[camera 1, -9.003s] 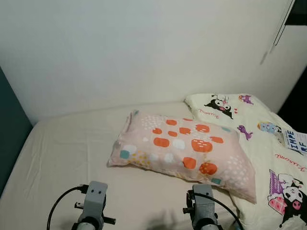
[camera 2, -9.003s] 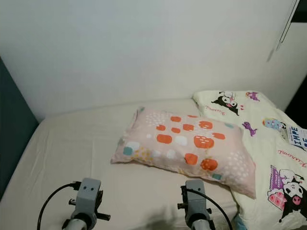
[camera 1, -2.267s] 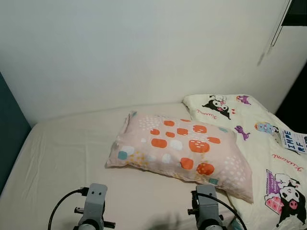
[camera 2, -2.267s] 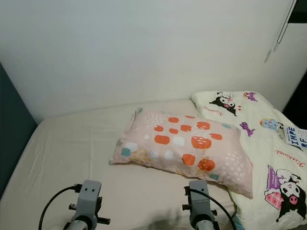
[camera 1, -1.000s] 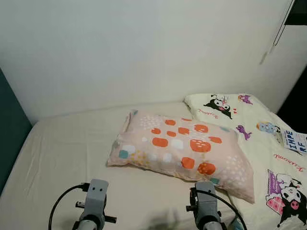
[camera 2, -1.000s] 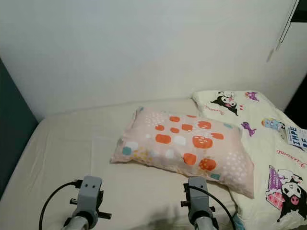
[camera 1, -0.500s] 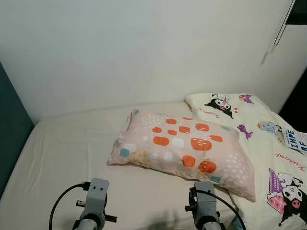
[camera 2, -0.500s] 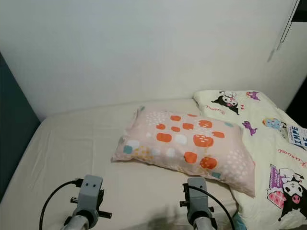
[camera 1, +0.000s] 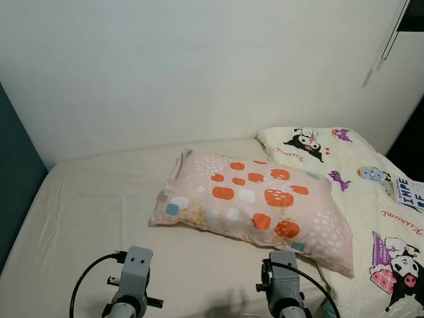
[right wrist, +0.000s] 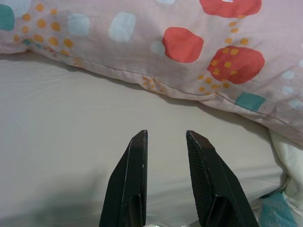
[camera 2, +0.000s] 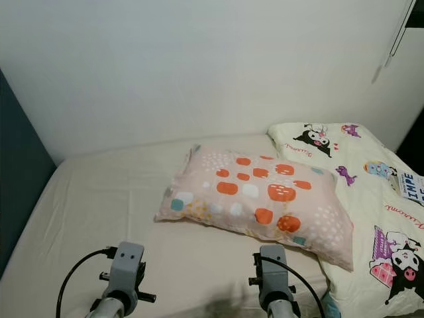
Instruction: Clean up the room
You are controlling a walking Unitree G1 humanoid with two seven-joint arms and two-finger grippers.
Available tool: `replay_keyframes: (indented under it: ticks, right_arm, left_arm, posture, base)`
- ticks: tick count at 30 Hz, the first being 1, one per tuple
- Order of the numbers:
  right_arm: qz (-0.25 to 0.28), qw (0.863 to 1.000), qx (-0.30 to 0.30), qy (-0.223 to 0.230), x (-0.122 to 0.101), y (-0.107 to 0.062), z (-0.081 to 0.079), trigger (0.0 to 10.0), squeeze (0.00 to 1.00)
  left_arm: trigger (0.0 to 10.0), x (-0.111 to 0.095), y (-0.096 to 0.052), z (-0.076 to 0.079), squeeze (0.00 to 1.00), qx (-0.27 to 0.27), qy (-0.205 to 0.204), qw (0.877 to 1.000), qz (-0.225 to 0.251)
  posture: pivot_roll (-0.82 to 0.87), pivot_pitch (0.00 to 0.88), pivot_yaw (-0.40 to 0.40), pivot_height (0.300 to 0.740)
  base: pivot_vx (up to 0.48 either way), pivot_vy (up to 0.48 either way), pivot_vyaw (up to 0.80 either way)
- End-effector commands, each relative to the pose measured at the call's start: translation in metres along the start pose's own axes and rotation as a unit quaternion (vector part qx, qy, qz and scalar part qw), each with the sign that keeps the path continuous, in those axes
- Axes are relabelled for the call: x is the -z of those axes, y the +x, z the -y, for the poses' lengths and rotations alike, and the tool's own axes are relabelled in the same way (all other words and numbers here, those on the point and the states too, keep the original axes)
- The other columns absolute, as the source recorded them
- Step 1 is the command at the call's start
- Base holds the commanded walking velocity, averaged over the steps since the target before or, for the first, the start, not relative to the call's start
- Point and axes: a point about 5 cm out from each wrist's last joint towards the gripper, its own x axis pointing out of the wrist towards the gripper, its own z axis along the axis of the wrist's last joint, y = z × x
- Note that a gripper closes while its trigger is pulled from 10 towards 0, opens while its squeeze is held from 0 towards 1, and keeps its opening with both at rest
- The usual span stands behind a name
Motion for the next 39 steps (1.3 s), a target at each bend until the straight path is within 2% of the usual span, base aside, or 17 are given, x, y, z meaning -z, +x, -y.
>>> replay_keyframes:
  ticks: [1,39]
  right_arm:
    - [0.003,1.0,0.005,0.004,0.0006,-0.0012,0.0019,10.0,0.0]
    - [0.009,1.0,0.008,0.009,-0.0013,-0.0004,0.0034,10.0,0.0]
  left_arm:
    - [10.0,0.0042,-0.0024,-0.0022,0.0,0.0,0.007,1.0,-0.011]
    - [10.0,0.0033,-0.0009,-0.0026,0.0,0.005,0.01,1.0,-0.011]
  posture:
    - [0.03,0.125,-0.008,0.676]
    - [0.03,0.11,-0.007,0.676]
  base:
    - [0.0,0.0,0.0]
    - [0.0,0.0,0.0]
